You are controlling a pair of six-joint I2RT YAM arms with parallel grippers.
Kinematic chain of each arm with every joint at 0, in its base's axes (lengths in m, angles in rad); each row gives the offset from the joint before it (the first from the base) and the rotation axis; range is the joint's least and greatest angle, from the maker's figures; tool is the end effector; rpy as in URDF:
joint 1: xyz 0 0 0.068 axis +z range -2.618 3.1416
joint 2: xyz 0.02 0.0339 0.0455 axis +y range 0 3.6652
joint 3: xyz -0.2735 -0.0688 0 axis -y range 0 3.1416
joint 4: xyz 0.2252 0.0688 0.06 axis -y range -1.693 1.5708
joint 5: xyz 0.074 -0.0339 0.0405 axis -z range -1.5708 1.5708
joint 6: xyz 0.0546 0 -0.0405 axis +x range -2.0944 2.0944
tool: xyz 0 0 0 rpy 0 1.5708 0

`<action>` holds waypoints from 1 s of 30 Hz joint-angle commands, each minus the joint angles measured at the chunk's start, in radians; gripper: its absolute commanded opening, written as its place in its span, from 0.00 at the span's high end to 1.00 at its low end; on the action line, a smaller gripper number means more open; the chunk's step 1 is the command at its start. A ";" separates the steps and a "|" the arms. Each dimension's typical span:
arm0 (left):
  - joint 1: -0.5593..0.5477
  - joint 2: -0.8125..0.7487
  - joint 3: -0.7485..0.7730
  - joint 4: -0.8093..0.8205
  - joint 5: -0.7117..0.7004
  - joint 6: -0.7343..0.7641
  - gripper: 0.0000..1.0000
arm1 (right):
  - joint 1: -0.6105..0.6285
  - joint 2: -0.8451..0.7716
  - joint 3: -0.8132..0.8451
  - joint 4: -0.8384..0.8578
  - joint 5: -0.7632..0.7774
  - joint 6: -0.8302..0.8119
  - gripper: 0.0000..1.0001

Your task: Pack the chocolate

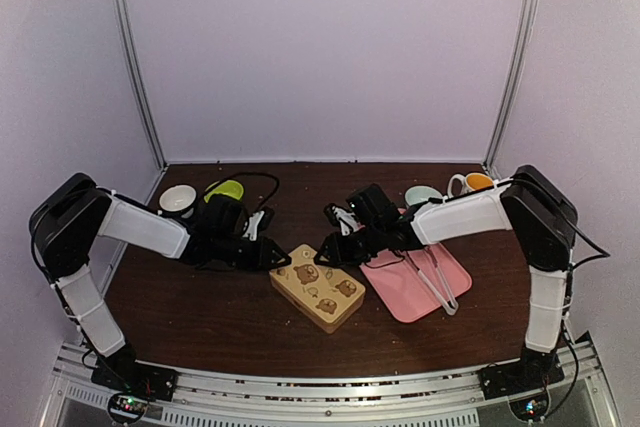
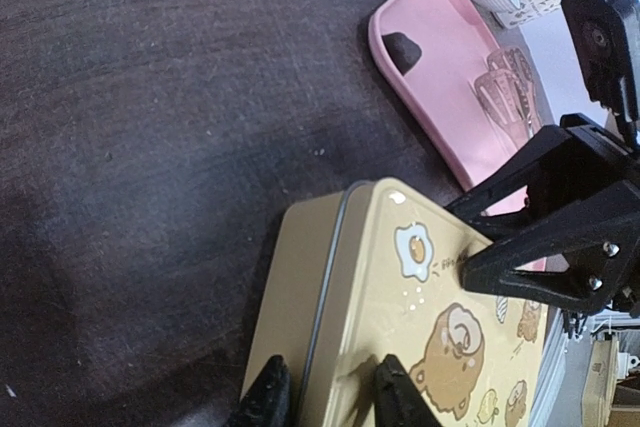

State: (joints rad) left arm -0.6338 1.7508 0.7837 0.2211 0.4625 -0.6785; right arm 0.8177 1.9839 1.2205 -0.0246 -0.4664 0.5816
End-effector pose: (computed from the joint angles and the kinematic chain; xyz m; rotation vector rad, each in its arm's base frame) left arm 0.2567 -0.2189 0.1479 0.2031 2.5237 -1.1421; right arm 0.2697 0.3236 0.1646 -0.5569 2.5411 1.1585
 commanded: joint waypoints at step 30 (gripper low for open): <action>-0.071 -0.257 0.162 -0.466 -0.269 0.202 0.72 | 0.106 -0.429 -0.236 -0.118 0.326 -0.179 0.68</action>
State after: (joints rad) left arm -0.6937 1.5936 0.9272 -0.2150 0.2230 -0.5262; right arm 0.8833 1.5959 1.0561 -0.1116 -0.2001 0.4522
